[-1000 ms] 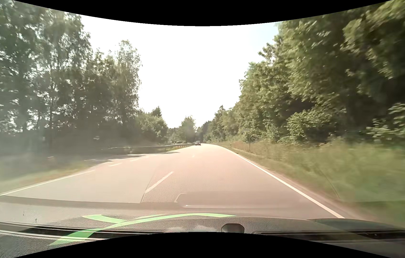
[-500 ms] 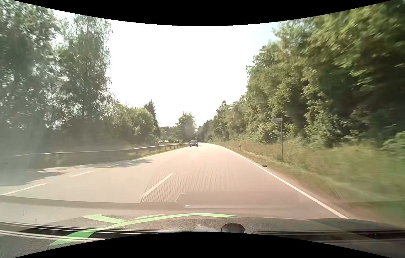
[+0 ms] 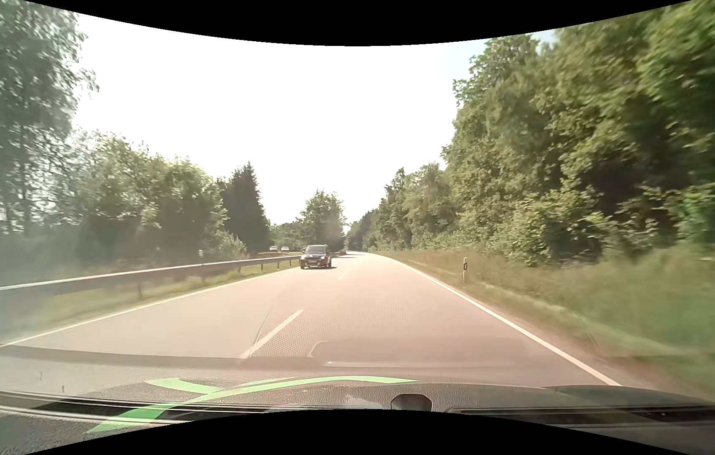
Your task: Follow the waypoints while adhering to traffic rules and regulations
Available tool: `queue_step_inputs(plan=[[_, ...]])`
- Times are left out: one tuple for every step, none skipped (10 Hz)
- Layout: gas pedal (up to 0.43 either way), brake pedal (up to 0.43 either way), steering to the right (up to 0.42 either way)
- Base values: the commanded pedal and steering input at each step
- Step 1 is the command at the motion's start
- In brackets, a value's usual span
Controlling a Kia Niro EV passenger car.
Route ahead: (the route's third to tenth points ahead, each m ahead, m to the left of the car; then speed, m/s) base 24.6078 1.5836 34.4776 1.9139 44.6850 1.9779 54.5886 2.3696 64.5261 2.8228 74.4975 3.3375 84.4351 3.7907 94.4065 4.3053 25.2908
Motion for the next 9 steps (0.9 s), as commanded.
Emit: queue_step_inputs(plan=[[0.248, 0.0, -0.004], [0.248, 0.0, -0.004], [0.248, 0.0, -0.004], [0.24, 0.0, -0.004], [0.24, 0.0, -0.005], [0.228, 0.0, -0.005], [0.228, 0.0, -0.005], [0.228, 0.0, -0.005], [0.228, 0.0, -0.005]])
